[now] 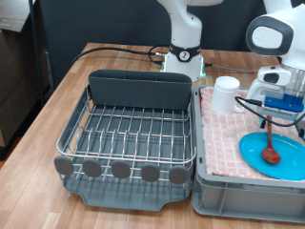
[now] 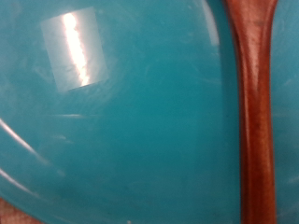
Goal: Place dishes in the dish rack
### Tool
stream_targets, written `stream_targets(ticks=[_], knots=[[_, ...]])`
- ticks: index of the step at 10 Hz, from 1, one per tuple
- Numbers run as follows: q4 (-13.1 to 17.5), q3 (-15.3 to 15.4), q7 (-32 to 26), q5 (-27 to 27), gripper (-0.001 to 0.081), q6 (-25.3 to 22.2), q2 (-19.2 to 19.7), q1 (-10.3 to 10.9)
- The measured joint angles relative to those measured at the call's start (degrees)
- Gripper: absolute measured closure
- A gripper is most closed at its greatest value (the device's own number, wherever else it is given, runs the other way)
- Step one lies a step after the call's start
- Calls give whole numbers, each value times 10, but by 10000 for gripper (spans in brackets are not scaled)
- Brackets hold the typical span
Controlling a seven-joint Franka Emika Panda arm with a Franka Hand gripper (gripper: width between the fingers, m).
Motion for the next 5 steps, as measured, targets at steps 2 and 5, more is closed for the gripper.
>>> stream_targets(ticks=[2,5], knots=[[-3,-3,1,-2,3,2,1,0],[-8,-9,0,-2,3,5,1,0]])
